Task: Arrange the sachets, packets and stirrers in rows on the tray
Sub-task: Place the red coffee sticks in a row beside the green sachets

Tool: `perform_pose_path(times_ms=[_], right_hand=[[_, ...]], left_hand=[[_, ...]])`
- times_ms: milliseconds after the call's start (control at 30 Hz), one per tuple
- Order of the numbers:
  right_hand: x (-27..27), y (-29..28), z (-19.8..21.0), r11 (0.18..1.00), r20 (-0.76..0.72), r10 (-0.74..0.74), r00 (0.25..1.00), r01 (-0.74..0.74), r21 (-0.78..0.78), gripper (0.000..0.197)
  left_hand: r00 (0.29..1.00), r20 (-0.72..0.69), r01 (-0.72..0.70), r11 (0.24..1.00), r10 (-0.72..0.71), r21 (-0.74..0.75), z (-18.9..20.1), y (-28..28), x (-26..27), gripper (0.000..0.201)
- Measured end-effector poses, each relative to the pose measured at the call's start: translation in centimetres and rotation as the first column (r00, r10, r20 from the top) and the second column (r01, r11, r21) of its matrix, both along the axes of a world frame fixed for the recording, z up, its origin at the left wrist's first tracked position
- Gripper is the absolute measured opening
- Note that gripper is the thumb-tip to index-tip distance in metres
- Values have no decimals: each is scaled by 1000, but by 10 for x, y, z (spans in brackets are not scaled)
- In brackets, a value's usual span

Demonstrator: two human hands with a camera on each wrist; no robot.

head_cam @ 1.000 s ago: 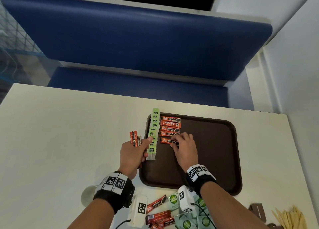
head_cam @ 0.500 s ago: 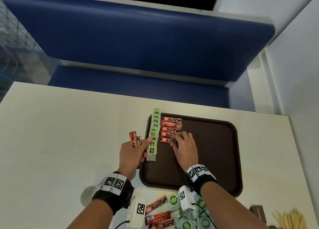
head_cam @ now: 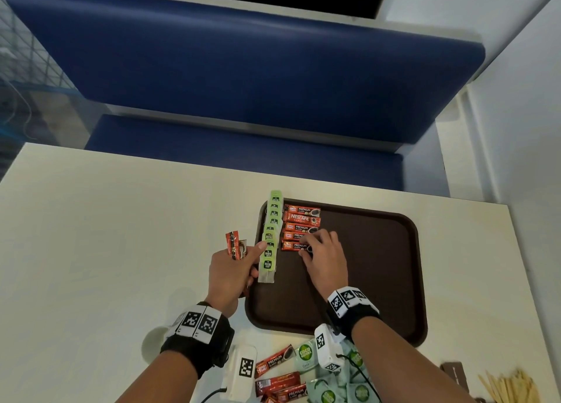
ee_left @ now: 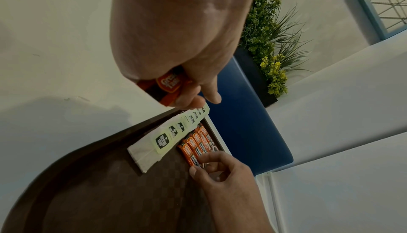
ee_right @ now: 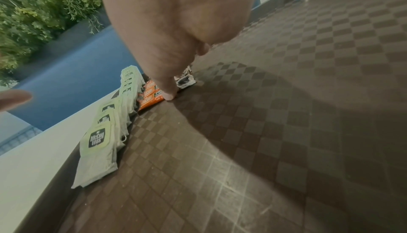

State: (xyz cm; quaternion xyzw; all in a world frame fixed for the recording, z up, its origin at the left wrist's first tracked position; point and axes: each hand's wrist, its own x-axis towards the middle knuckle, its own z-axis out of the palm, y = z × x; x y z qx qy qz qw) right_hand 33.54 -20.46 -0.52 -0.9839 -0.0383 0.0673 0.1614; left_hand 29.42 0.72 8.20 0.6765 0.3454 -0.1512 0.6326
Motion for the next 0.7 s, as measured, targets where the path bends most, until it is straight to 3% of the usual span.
perform_pose_path(times_ms=[167, 233, 300, 367, 433, 500, 600, 700], right_hand=[[0, 0, 7, 999, -20, -21, 1000, 22, 45, 39], [-5, 2, 13, 986, -38, -84, 996, 88, 141, 40], [-12, 4, 25, 942, -74, -143, 987, 159, 294, 34], [-21, 6, 42, 842, -158, -165, 974, 222, 492, 21], [-29, 9, 66, 651, -324, -102, 941, 309, 693, 14], [-35, 11, 86, 489, -465, 0, 885, 405, 773, 18], [-39, 13, 101, 427, -490, 11, 872, 439, 791, 23], [-38, 8, 108, 339, -518, -9, 855, 490, 803, 18]], left_hand=[[1000, -6, 14, 998, -15, -59, -2, -1, 2, 42], [999, -19, -40, 981, 37, -192, -3, -4, 6, 33], [991, -51, -130, 917, 120, -377, -1, -9, 10, 25], [987, -69, -162, 845, 147, -510, 4, -16, 14, 26], [990, -47, -131, 772, 130, -622, 13, -22, 17, 33], [995, -17, -82, 718, 98, -691, 22, -30, 19, 38], [998, 13, -35, 691, 64, -722, 26, -35, 22, 38], [999, 31, 14, 725, 11, -688, 25, -36, 23, 35]])
